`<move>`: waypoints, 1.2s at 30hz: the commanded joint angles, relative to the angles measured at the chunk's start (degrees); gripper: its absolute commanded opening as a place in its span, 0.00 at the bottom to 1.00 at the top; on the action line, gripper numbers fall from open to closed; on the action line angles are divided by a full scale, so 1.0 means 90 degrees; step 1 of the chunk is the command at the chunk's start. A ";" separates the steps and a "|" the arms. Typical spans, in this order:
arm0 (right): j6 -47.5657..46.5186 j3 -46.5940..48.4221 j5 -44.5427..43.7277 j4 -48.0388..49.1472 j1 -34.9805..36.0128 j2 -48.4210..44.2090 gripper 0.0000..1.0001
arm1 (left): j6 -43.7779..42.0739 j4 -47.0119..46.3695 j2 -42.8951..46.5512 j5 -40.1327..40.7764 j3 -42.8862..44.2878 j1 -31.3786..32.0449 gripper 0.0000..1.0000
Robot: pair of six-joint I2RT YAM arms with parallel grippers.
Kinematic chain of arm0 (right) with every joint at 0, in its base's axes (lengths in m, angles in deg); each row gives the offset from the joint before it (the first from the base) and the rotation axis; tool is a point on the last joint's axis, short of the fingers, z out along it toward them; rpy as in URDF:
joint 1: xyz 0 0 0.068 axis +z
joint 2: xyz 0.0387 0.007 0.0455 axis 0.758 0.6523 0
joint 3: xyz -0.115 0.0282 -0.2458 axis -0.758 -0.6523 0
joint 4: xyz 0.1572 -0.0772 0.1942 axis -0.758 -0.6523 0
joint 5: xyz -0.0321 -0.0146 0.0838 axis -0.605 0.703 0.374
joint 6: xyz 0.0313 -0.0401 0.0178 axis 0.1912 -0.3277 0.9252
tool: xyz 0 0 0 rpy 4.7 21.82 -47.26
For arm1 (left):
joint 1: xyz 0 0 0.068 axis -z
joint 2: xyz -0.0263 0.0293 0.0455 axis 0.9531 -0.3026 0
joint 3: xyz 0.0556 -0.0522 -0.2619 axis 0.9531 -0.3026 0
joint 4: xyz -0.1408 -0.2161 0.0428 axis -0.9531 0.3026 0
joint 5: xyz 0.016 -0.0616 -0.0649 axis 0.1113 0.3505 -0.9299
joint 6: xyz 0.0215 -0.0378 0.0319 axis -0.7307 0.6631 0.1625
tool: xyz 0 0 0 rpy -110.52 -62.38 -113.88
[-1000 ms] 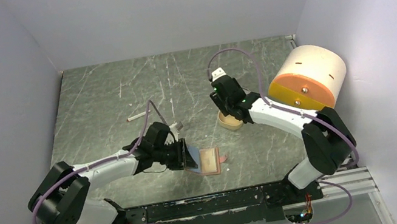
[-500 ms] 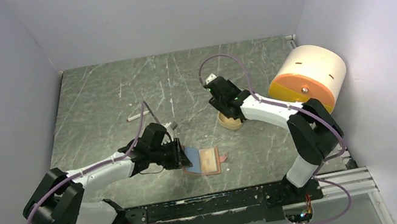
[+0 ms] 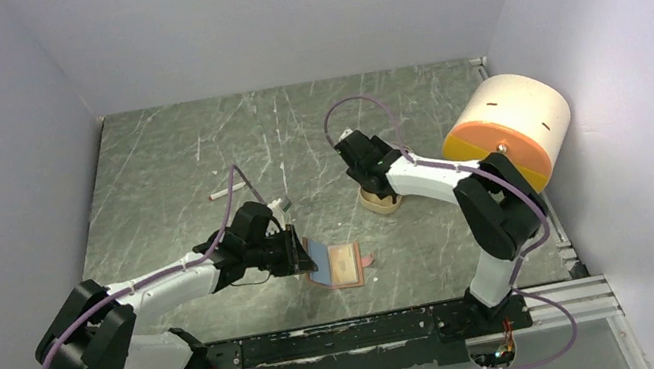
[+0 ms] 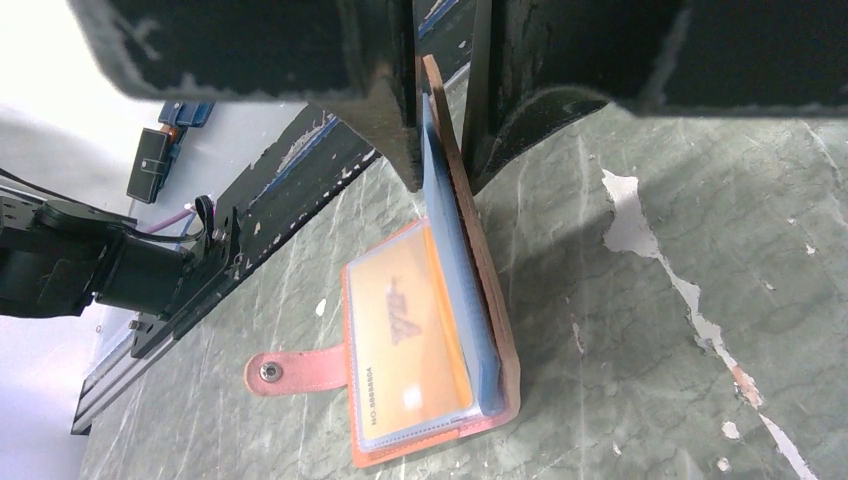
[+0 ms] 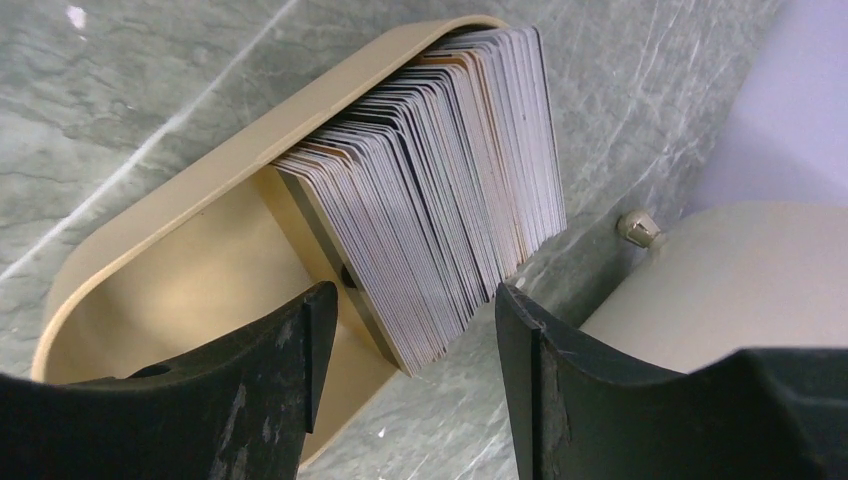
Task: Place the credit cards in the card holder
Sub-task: Pick up the credit card from the storage box.
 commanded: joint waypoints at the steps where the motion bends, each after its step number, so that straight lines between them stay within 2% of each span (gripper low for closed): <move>1: -0.0149 0.0176 -0.0530 0.0025 -0.0031 0.0249 0.63 | -0.0070 -0.0195 0.0055 -0.0193 -0.0041 -0.0036 0.25; 10: -0.0019 0.0361 -0.0437 -0.0150 -0.0015 0.0181 0.55 | 0.0072 -0.0418 0.0118 -0.0328 -0.0196 -0.0036 0.25; 36: 0.0120 0.0373 -0.0342 -0.0261 -0.0001 -0.0075 0.42 | 0.0118 -0.0410 0.0182 -0.0292 -0.0212 -0.0038 0.26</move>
